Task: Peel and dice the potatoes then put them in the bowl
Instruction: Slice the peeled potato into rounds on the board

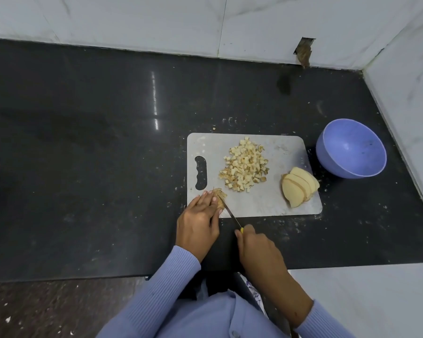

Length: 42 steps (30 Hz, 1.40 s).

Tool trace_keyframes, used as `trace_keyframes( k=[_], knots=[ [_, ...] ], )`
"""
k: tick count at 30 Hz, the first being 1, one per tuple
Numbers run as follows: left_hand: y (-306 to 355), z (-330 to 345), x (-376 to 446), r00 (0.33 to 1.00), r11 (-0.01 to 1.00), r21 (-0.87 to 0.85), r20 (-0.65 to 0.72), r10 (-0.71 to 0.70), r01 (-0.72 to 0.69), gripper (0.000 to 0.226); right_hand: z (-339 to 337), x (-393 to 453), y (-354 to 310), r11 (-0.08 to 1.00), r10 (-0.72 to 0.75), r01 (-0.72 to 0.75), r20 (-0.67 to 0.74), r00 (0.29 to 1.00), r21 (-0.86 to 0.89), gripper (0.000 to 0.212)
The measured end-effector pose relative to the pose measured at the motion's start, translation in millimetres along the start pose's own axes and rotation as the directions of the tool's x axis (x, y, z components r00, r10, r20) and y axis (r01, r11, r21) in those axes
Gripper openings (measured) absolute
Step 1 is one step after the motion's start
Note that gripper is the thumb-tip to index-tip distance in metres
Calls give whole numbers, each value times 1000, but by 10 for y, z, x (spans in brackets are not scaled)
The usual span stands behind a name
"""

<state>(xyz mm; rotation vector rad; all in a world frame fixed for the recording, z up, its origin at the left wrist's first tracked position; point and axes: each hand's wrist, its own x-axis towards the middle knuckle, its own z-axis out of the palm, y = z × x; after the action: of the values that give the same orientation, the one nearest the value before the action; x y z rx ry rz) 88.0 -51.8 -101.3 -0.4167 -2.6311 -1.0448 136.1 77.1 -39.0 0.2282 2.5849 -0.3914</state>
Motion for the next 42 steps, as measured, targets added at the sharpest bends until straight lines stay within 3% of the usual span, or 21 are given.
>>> trace_keyframes(
  k=[13, 17, 26, 30, 37, 42],
  knots=[
    [-34, -98, 2, 999, 996, -79, 4, -45, 45, 25, 19, -110, 229, 1000, -8, 8, -24, 1000, -6, 22],
    [-42, -96, 1, 999, 996, -72, 15, -49, 50, 26, 83, -132, 282, 999, -23, 23, -27, 999, -30, 29],
    [-61, -130, 10, 996, 990, -117, 43, -74, 78, 30, -41, -82, 245, 994, -52, 61, -109, 993, 89, 29],
    [-81, -128, 7, 997, 991, -118, 33, -65, 69, 29, -41, 17, 109, 989, -104, 114, -99, 990, 96, 31],
    [-91, -96, -7, 998, 988, -142, 2, -61, 61, 29, -150, 137, 133, 991, -74, 88, -131, 989, 104, 31],
    [-98, -105, -11, 998, 991, -121, 10, -65, 66, 29, -107, 158, 47, 990, -114, 119, -66, 991, 71, 32]
  ],
)
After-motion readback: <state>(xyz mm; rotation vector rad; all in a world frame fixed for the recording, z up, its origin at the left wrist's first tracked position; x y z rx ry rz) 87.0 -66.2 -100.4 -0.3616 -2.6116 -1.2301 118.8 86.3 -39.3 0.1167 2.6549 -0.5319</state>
